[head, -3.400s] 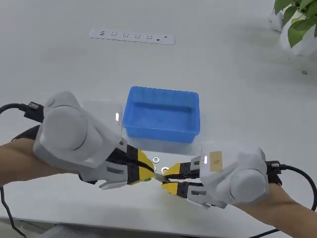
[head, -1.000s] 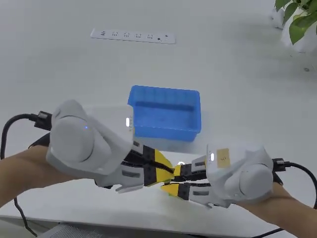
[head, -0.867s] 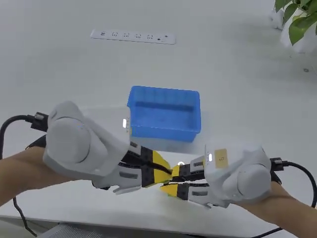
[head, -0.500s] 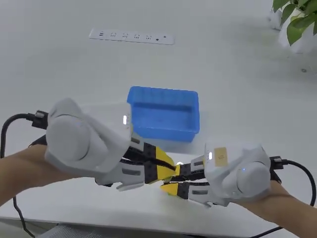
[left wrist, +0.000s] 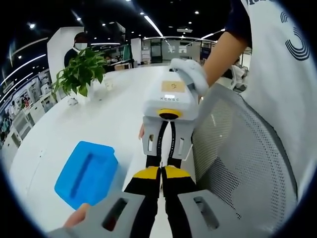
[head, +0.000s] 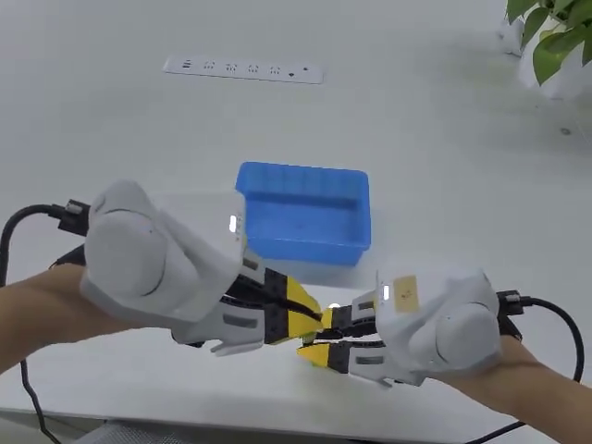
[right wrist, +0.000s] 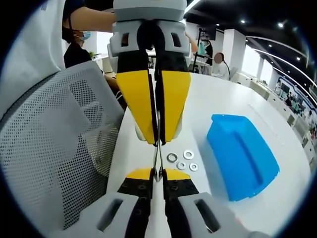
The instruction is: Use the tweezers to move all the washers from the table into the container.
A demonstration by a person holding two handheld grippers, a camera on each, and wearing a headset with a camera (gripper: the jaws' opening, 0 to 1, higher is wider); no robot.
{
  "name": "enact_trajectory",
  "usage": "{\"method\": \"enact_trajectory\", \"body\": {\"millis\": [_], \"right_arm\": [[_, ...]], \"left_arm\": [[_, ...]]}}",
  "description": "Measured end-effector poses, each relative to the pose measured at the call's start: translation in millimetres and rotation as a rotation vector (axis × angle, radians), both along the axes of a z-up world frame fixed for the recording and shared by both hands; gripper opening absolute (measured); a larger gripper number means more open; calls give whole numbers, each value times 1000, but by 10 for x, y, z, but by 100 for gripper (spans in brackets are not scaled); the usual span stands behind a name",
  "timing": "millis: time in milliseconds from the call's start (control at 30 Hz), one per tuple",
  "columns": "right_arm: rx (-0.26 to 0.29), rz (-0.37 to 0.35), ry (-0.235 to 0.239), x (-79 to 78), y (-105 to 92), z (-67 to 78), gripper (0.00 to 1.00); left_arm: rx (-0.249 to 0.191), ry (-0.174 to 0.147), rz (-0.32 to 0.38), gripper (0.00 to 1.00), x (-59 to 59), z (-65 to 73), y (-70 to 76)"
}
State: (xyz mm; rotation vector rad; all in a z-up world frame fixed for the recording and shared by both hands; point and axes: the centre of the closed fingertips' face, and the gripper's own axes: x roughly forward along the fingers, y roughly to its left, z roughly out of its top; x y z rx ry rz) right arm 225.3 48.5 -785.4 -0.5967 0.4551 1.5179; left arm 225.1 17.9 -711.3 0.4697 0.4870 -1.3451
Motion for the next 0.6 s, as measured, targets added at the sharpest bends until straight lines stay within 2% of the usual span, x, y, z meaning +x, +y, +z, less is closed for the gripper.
{"method": "enact_trajectory", "body": {"millis": [200,300,467,500,567,600], "right_arm": [[27,-1,-11,0,96,89,10],[26,5,-25,5,140,101,10],[44,15,-26,-1,227,160,8],[43,19,-27,-7,240,163,8],[26,22,-44,12,247,145,7],[23,25,-44,14,245,141,7]], "left_arm": [[-12,-7,21,5,-3,89,130],[2,-15,29,5,-18,108,221],[-14,-7,53,5,-37,164,309],[-18,-24,57,5,-26,171,311],[-16,-18,55,6,-38,157,313],[-11,-37,56,6,-27,150,319]]}}
